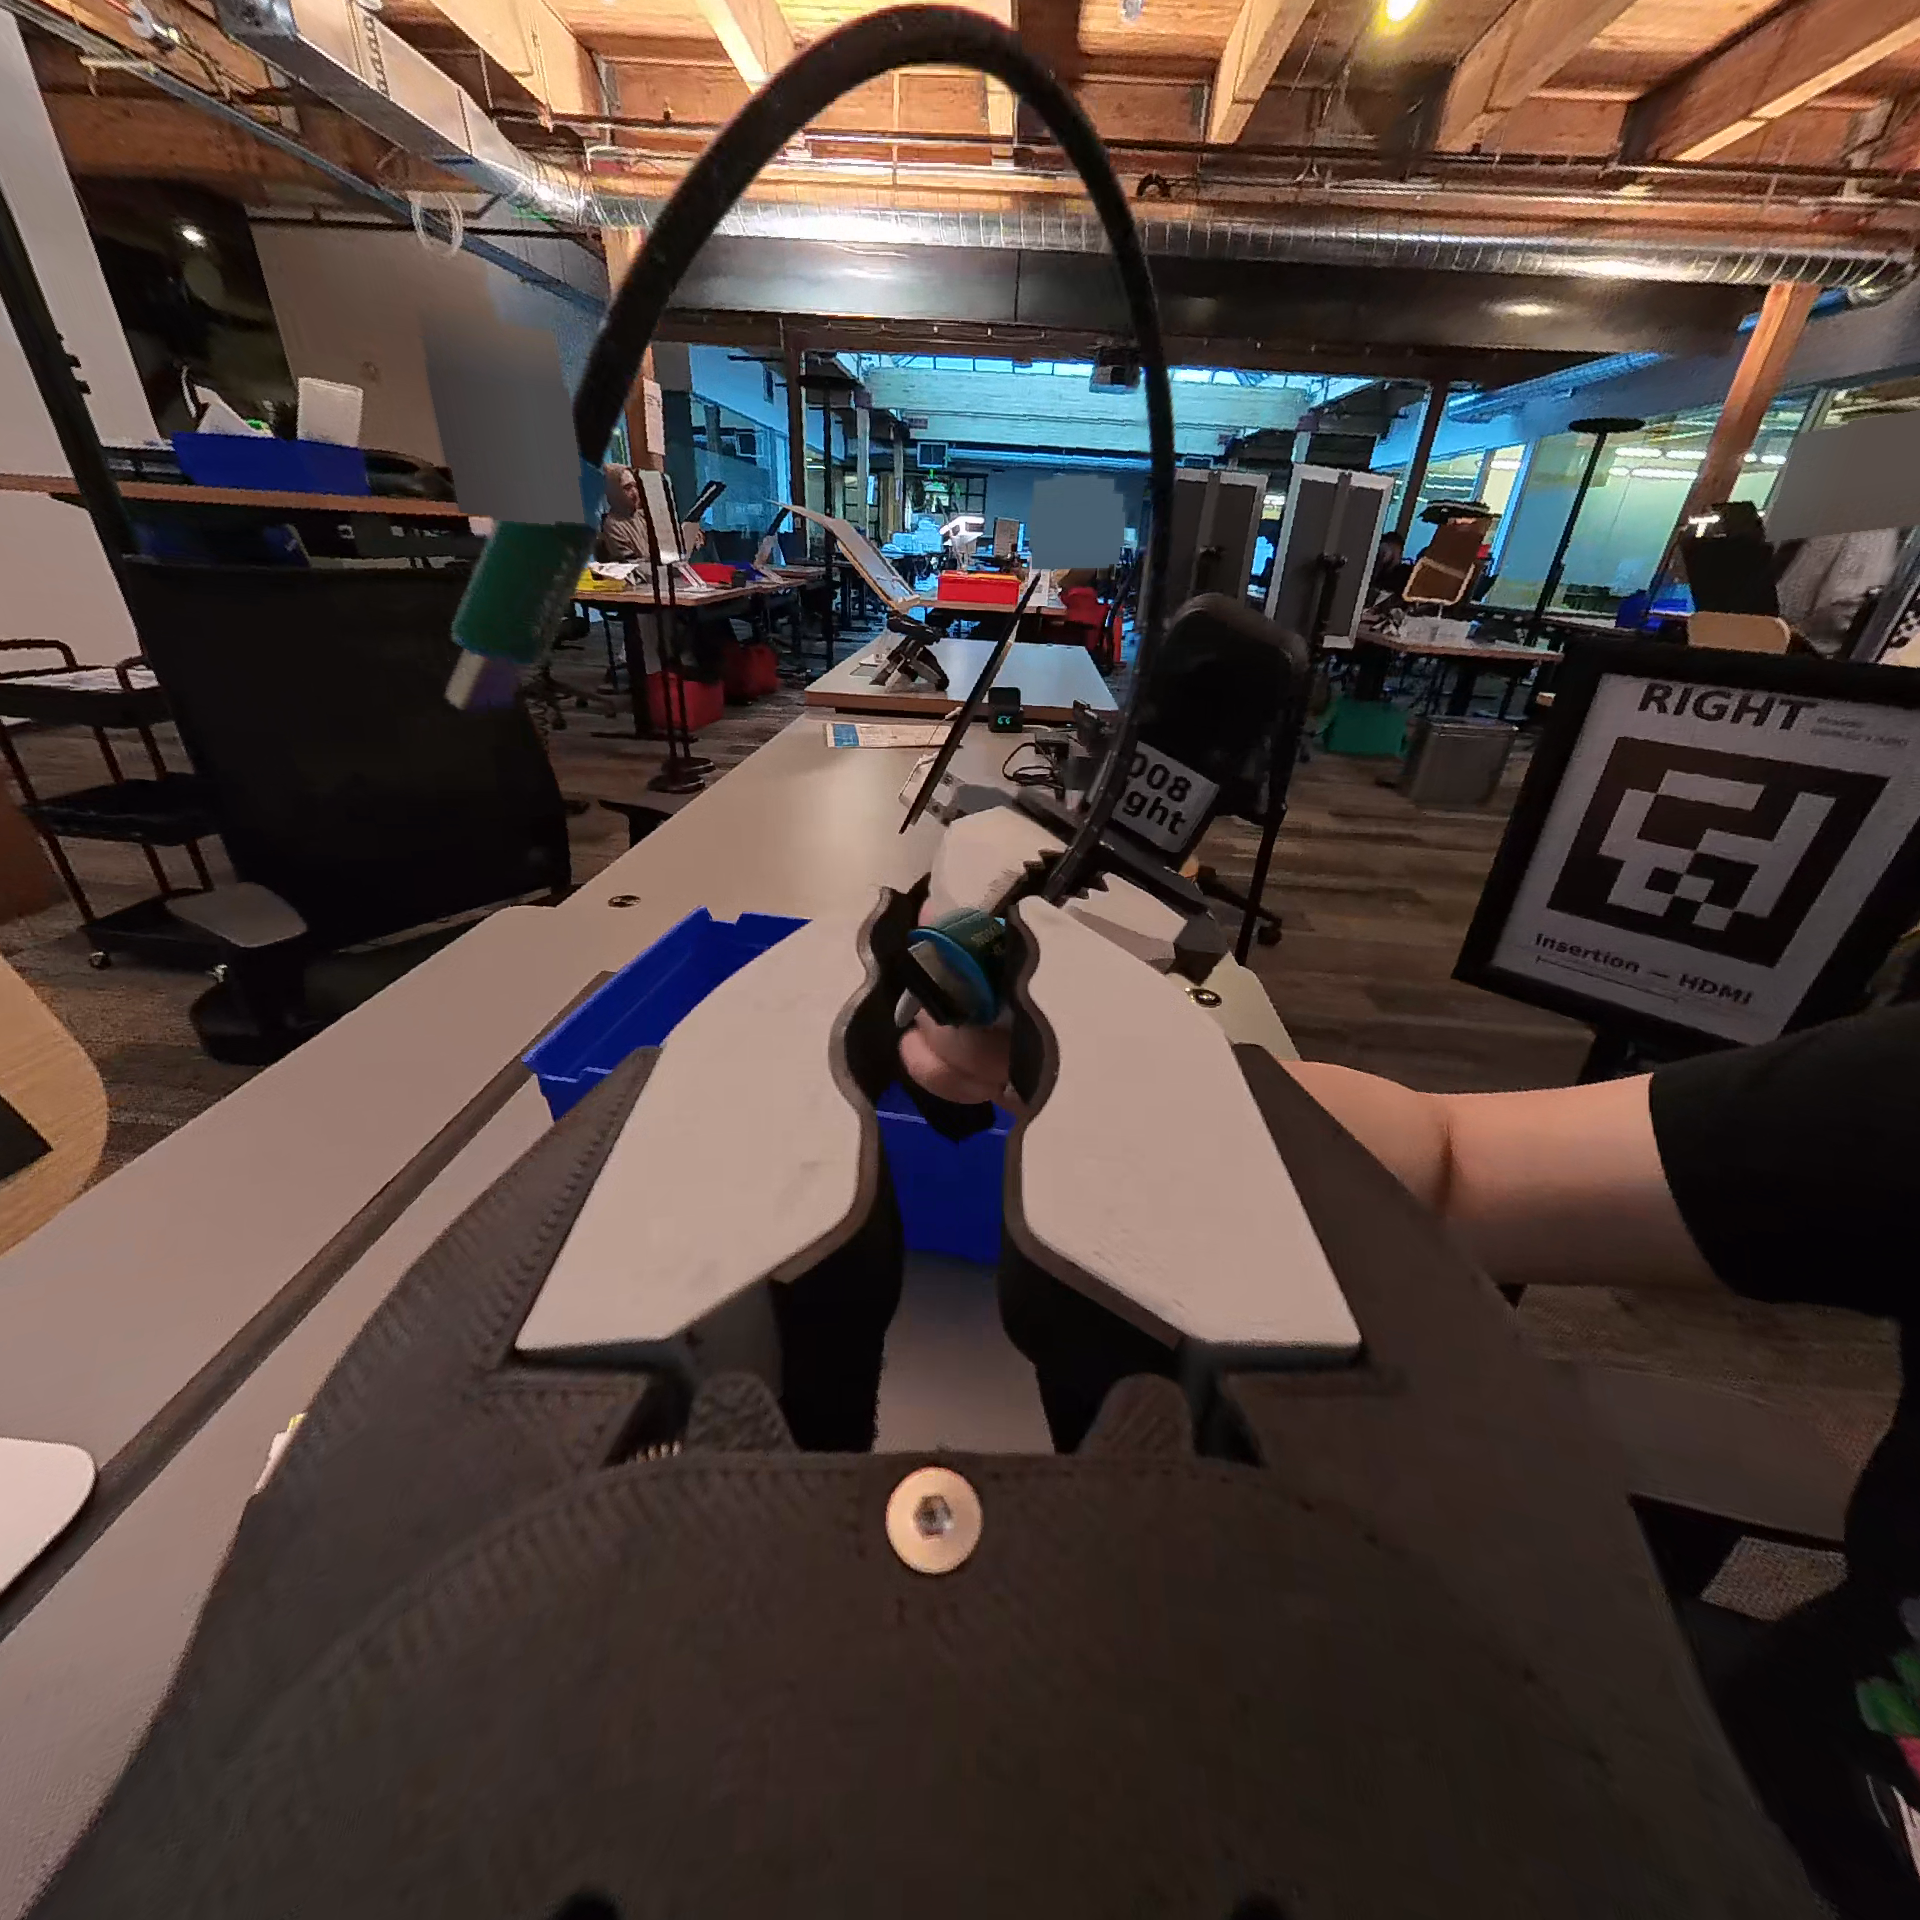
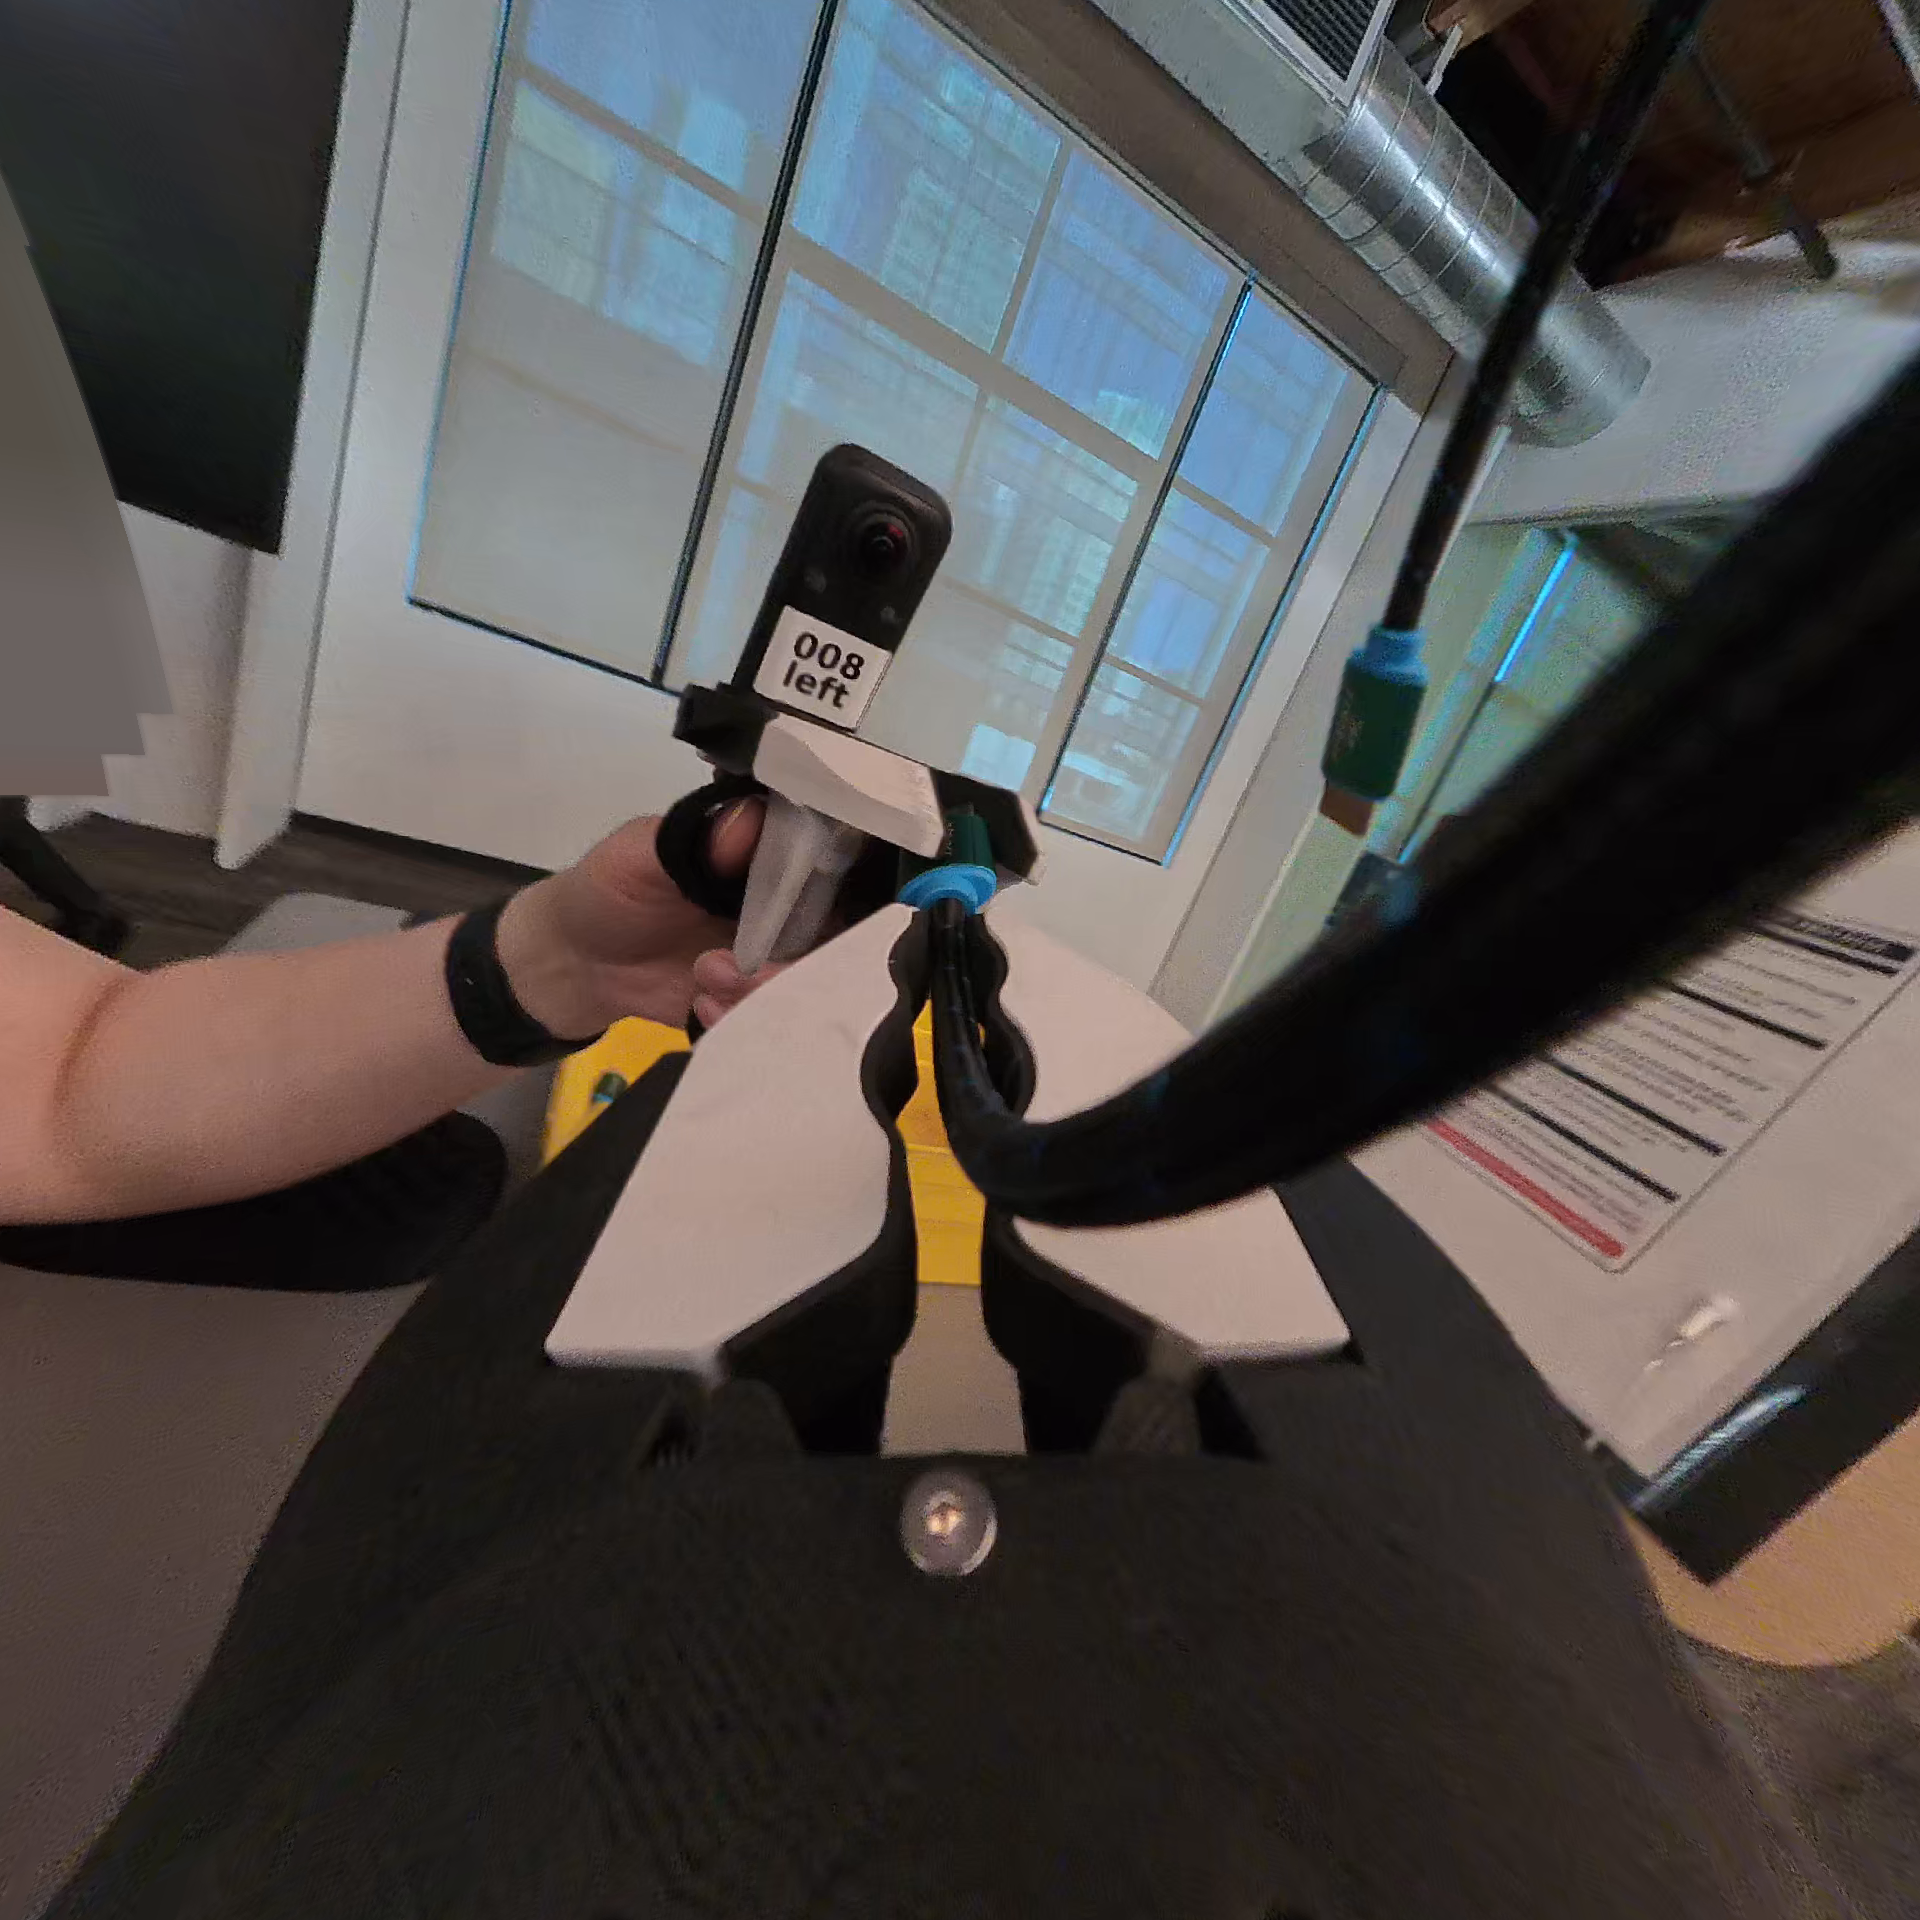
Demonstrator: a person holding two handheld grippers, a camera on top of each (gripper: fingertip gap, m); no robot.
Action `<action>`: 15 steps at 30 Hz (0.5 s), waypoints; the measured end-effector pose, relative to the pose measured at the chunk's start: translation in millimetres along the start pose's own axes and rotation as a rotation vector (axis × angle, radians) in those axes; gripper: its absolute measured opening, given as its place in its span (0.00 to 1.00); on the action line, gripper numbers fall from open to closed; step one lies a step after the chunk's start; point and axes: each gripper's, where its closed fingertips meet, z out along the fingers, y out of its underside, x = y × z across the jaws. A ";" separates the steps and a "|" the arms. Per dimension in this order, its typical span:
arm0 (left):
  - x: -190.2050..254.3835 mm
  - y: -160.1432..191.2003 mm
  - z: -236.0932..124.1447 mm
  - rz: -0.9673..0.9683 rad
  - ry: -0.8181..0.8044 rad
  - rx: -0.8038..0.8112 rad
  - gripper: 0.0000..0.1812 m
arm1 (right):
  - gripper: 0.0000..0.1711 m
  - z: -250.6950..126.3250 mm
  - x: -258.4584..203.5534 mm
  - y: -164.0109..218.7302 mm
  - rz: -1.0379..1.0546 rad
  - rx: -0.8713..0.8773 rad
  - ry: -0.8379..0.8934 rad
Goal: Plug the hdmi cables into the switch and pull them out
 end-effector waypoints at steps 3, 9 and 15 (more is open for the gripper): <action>0.9 1.3 0.2 -0.016 0.016 -0.004 0.09 | 0.04 -0.8 -2.0 -0.3 -0.096 -0.029 0.018; -6.1 12.7 -2.0 -0.053 -0.030 -0.079 0.14 | 0.04 -1.9 -1.6 7.0 -0.394 -0.134 0.087; 0.9 22.5 -0.8 -0.157 0.067 -0.130 0.10 | 0.04 -3.5 -4.6 8.8 -0.455 -0.136 0.071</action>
